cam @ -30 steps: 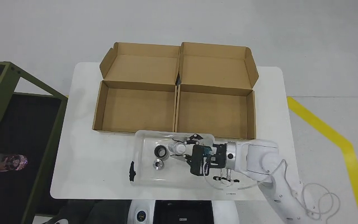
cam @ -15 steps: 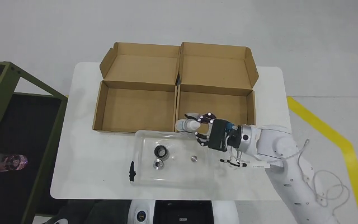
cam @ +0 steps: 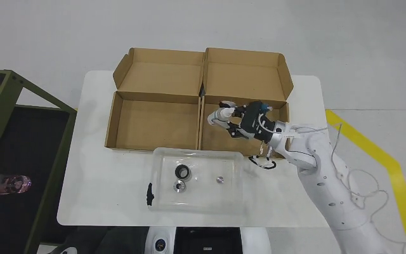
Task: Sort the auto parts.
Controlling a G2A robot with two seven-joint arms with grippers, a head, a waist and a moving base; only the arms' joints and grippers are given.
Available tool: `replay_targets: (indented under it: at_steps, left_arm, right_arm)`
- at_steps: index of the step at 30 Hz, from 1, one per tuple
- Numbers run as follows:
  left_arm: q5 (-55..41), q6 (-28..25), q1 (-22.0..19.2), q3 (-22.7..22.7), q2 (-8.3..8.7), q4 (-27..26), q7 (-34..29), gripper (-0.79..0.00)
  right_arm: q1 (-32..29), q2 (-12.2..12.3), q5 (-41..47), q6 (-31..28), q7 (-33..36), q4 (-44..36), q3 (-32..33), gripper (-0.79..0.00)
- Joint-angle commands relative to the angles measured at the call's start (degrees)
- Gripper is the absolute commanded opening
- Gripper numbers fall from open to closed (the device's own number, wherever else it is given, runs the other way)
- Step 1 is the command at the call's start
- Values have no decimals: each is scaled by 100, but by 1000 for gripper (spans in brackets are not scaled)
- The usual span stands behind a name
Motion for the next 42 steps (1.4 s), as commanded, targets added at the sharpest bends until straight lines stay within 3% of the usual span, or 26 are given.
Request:
replay_targets:
  at_steps: [1,13,28,29,30,33,42]
  left_arm:
    - [0,0,0,0,0,0,0,0]
    - [0,0,0,0,0,0,0,0]
    - [0,0,0,0,0,0,0,0]
    - [0,0,0,0,0,0,0,0]
    - [0,0,0,0,0,0,0,0]
    - [0,0,0,0,0,0,0,0]
    - [0,0,0,0,0,0,0,0]
  right_arm:
    - [135,-23,-52,82,65,128,-100,-785]
    - [845,-213,-501,622,363,1045,-819,-785]
    - [1298,-440,-735,902,221,2124,-1405,-785]
    - [1323,-452,-743,905,205,2168,-1428,-770]
    - [1344,-464,-751,905,198,2210,-1450,-674]
    - [1394,-494,-738,888,181,2302,-1494,-520]
    - [1413,-470,-760,760,185,2109,-1303,-366]
